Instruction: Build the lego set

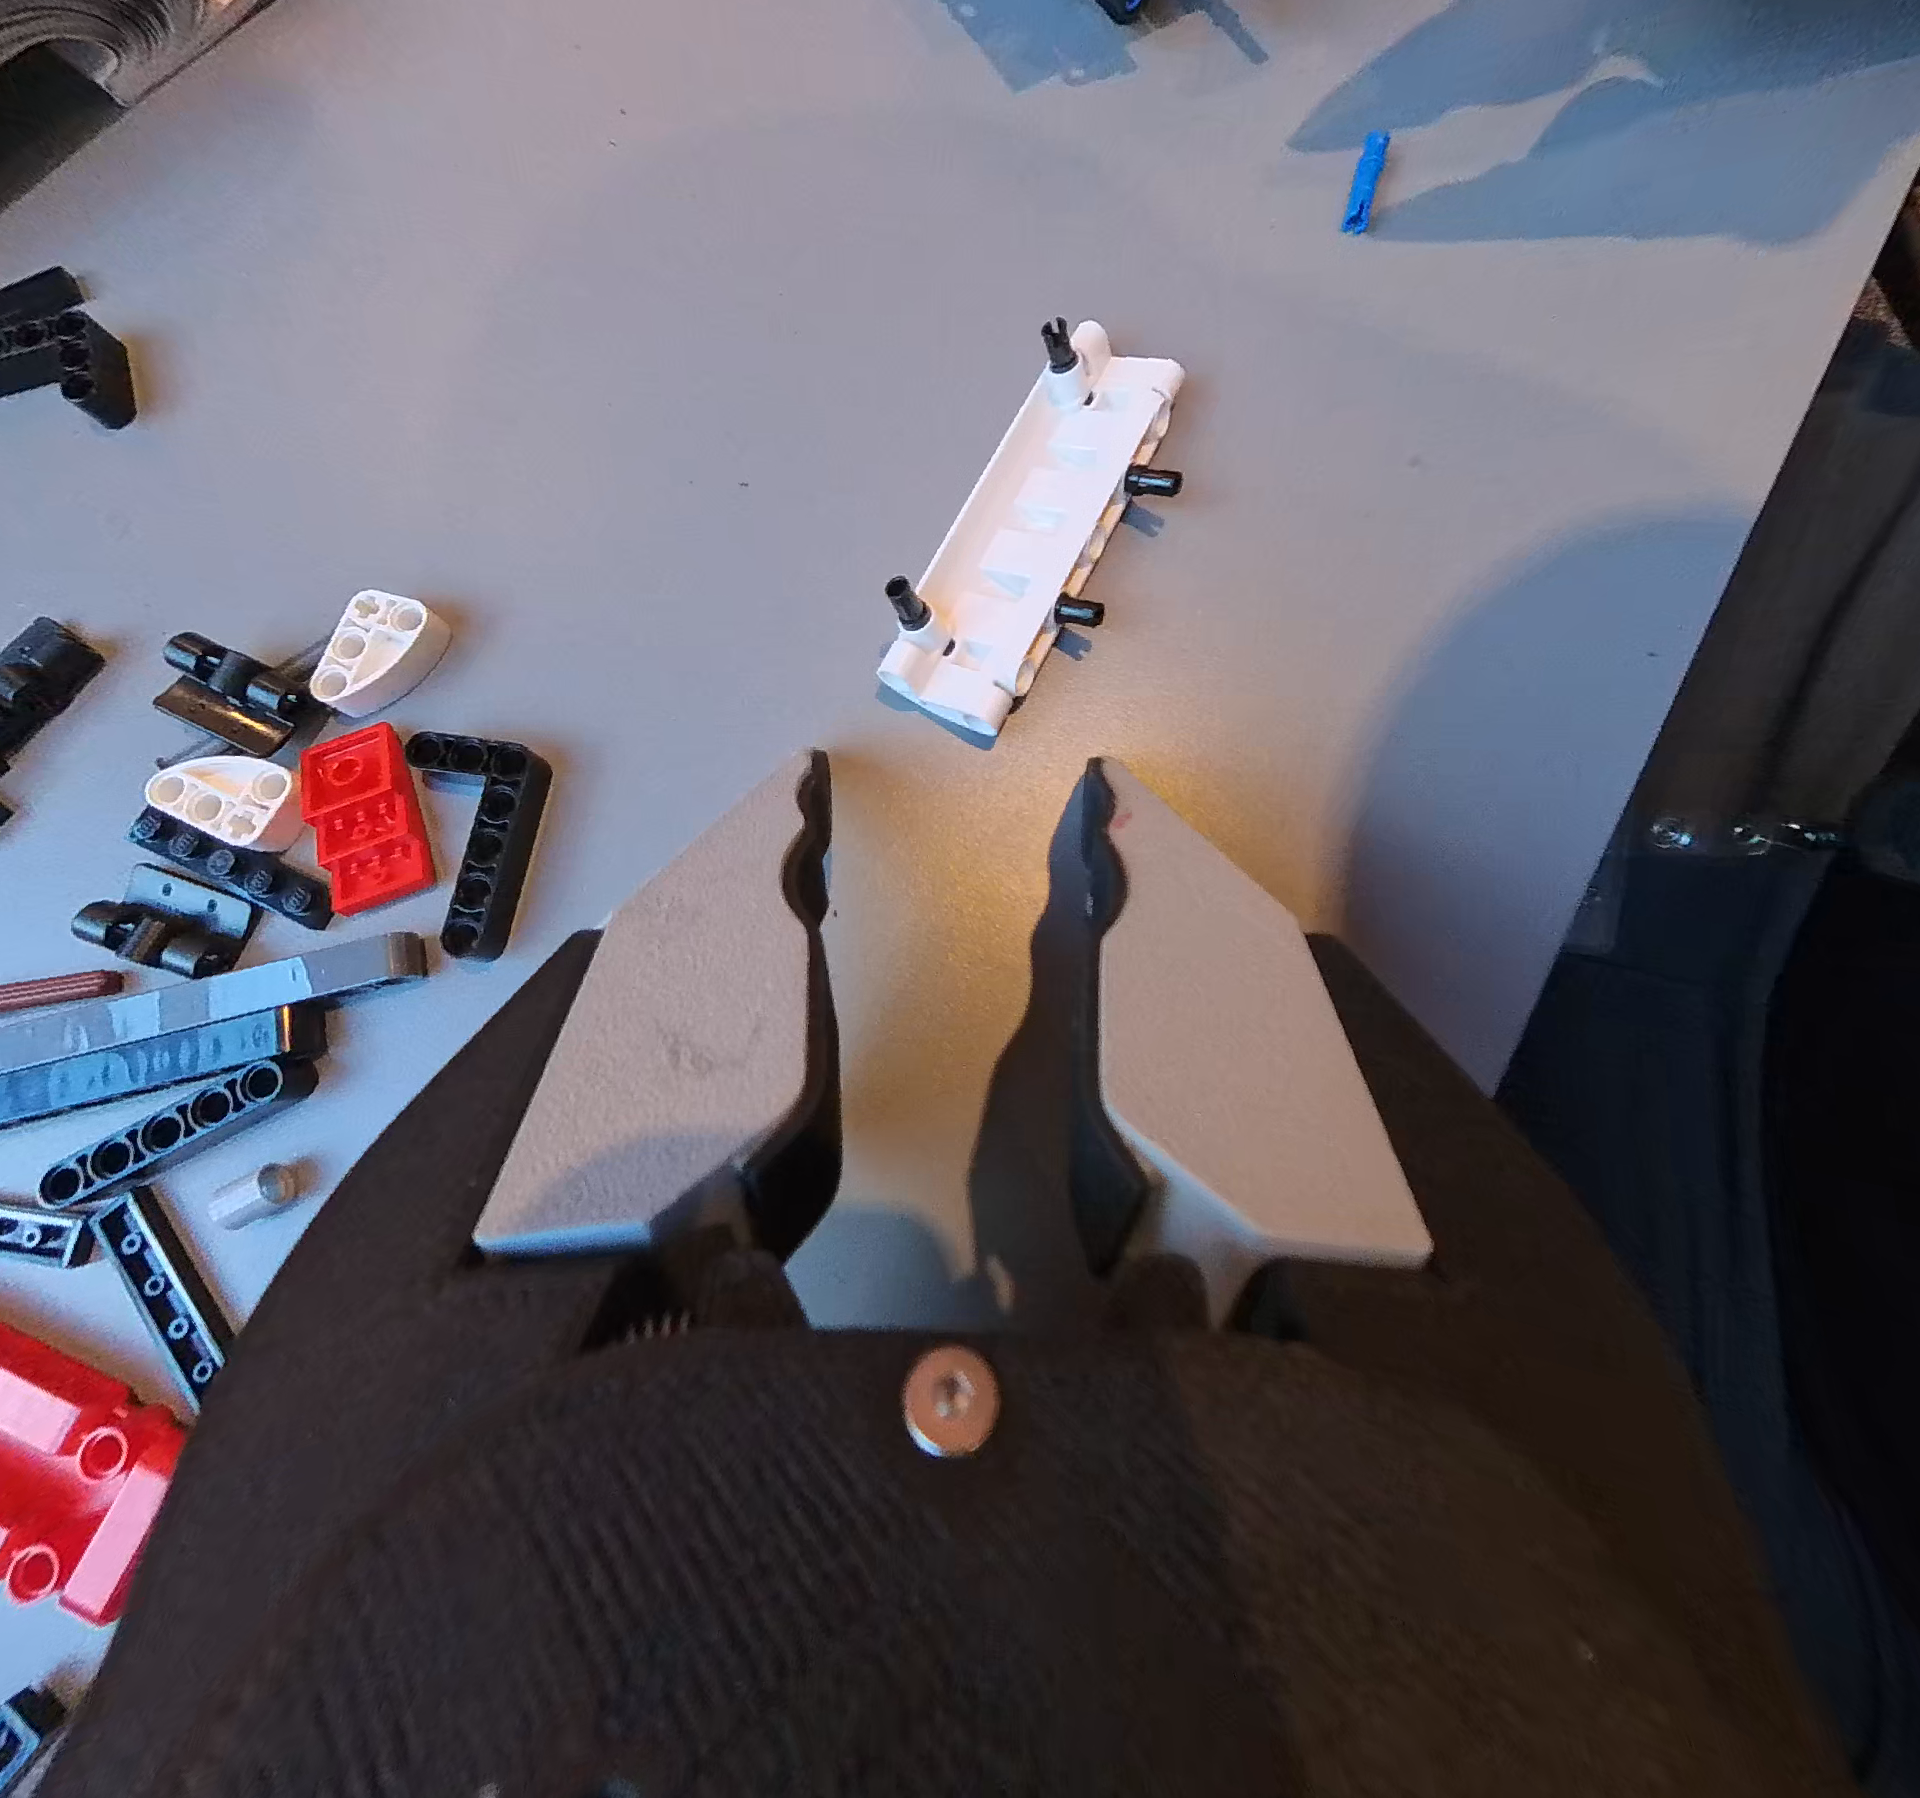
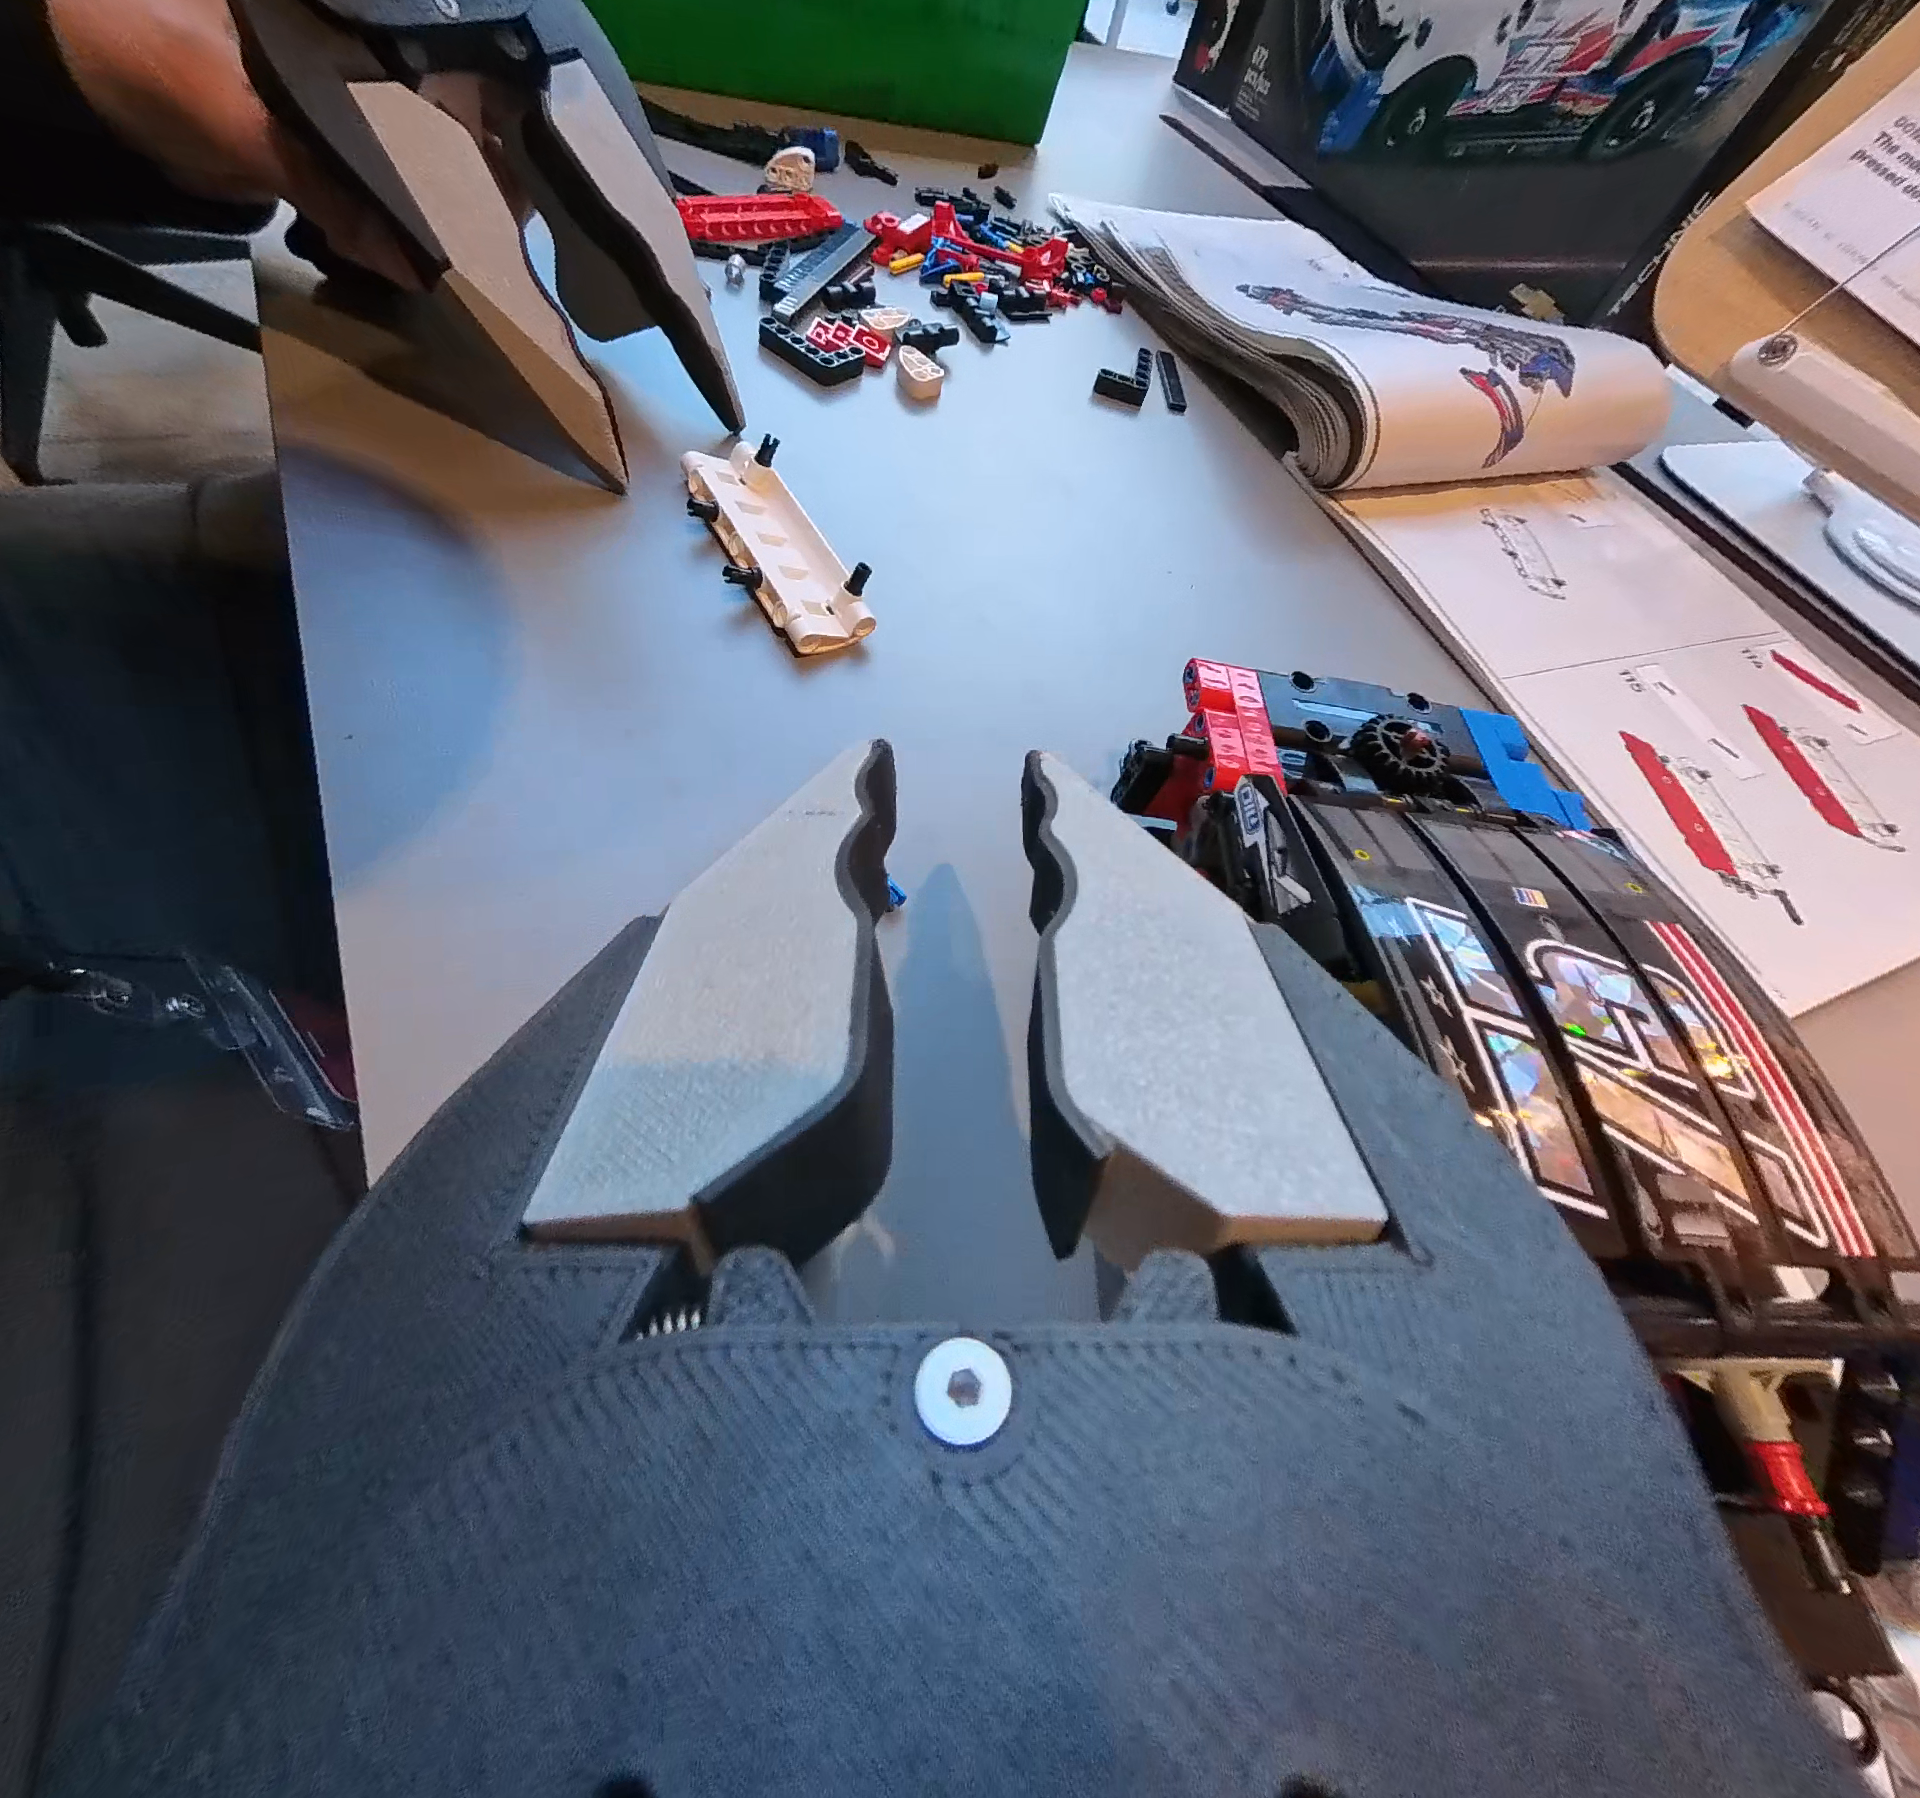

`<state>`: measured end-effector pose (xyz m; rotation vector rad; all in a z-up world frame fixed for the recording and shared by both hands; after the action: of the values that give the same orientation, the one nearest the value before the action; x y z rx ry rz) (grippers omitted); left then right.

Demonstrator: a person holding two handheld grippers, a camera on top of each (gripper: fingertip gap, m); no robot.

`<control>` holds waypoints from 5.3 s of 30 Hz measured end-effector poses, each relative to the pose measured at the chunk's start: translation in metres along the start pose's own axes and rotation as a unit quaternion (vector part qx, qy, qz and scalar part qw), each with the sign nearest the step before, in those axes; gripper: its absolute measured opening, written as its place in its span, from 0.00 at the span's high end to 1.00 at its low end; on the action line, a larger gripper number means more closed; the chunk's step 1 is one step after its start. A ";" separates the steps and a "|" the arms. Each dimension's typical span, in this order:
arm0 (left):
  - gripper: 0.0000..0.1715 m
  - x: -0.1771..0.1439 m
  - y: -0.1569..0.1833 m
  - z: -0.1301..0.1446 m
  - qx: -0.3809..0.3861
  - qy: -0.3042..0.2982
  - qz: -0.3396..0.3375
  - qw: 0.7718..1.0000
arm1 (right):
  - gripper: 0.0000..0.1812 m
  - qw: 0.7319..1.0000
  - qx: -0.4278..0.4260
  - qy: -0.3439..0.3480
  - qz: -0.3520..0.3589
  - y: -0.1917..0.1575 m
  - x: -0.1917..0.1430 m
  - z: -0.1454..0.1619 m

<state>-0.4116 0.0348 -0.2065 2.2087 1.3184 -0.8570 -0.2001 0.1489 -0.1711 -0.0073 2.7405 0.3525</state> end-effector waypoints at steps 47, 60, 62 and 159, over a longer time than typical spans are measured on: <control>0.75 0.000 -0.002 -0.001 -0.012 0.003 0.004 1.000 | 0.90 1.000 0.004 -0.015 0.003 0.002 -0.001 0.004; 0.64 0.003 -0.004 -0.015 0.016 0.023 0.012 1.000 | 0.88 0.990 -0.033 -0.134 -0.037 -0.017 0.019 0.021; 0.62 0.001 -0.007 -0.020 0.035 0.022 0.017 0.999 | 0.87 0.986 -0.034 -0.156 -0.042 -0.018 0.023 0.025; 0.79 0.083 -0.038 -0.149 0.044 -0.109 0.074 0.990 | 0.97 0.993 -0.061 -0.038 0.090 -0.004 0.021 -0.005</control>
<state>-0.3727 0.1985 -0.1594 2.1744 1.0205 -1.0813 -0.2218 0.1451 -0.1750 0.2188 2.6460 0.5588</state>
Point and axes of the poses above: each gripper's, where its closed fingertips meet, x out along the fingers, z out of its underside, y = z × x across the jaws, the point moved 5 cm from there along -x, back along the fingers, and after that the axes turned 3 degrees about -x, right-handed, at the moved point
